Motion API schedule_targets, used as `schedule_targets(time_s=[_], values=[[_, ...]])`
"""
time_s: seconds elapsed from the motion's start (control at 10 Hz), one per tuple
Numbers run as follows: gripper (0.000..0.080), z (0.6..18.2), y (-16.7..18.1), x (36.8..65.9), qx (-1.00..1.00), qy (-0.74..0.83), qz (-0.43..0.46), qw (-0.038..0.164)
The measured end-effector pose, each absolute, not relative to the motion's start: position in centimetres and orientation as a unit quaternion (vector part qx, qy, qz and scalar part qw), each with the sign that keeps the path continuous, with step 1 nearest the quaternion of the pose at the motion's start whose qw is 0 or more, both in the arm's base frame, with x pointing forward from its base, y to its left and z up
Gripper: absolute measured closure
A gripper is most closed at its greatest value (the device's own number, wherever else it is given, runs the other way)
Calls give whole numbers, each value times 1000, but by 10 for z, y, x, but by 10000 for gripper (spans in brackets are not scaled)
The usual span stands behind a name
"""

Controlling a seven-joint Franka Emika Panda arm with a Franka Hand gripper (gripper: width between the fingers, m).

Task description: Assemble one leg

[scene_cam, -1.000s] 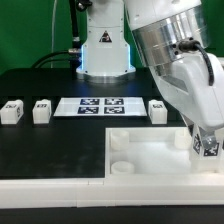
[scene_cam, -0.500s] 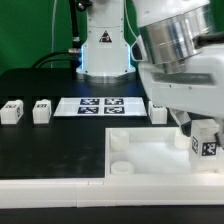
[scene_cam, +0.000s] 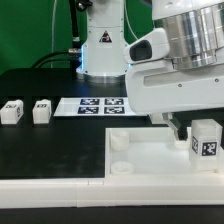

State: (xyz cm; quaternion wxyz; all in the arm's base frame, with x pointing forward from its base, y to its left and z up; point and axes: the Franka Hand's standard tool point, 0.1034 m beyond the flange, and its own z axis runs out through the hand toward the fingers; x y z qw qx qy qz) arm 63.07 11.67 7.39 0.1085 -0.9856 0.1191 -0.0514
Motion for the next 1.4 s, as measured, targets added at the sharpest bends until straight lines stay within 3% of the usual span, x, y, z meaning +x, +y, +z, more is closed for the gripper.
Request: schedule_targets(time_s=[0.2, 0.3, 0.5, 0.6, 0.7, 1.1, 1.4], values=[[151, 72, 115, 637, -992, -34, -79, 87], [151, 72, 115, 637, -993, -27, -78, 88], [413, 71, 116, 636, -993, 21, -73, 96], [413, 71, 116, 636, -989, 80, -67, 101], [485, 70, 112, 636, -985, 121, -63, 102], [490, 69, 103, 636, -930, 346, -39, 113], [489, 67, 95, 629, -777, 610, 32, 155]])
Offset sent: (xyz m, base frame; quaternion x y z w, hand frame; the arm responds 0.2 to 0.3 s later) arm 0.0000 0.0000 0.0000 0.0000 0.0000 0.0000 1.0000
